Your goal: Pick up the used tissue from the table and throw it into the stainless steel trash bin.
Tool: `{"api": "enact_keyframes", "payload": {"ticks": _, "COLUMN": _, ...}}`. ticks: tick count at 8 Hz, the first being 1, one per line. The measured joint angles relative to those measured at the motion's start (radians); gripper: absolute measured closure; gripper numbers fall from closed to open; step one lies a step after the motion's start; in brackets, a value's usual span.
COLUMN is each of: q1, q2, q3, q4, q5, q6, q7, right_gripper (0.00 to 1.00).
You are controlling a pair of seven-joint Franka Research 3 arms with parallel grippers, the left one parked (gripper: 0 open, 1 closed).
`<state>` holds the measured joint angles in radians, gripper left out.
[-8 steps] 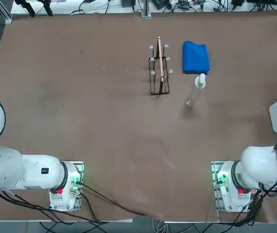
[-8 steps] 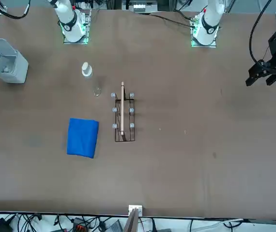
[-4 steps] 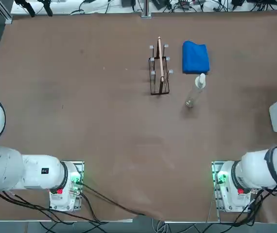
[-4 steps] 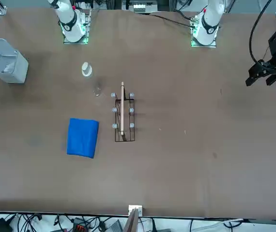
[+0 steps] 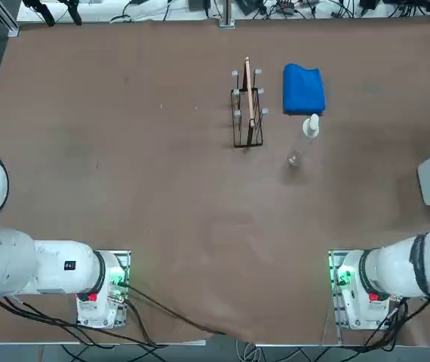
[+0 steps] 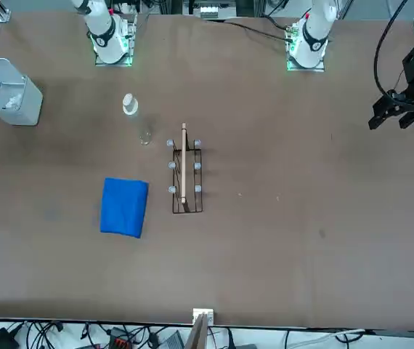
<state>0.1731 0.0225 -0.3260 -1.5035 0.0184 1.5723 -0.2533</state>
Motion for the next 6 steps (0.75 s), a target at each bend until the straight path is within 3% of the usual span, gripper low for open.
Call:
{"api": "enact_keyframes", "payload": {"ticks": 3, "q1": -0.095, "q2": -0.045, "q3": 0.237, "q4": -0.018, "q5": 0.009, "q6": -0.022, "q7": 0.298, "right_gripper": 0.0}}
{"api": "enact_keyframes", "payload": {"ticks": 4, "q1": -0.12, "q2": -0.076, "q3": 0.272, "q4": -0.049, "q5": 0.009, "q6": -0.025, "q7": 0.327, "right_gripper": 0.0}}
{"api": "enact_keyframes", "payload": {"ticks": 6, "q1": -0.149, "q2": -0.126, "q3": 0.279, "q4": -0.104, "q5": 0.009, "q6": -0.024, "q7": 0.331, "right_gripper": 0.0}}
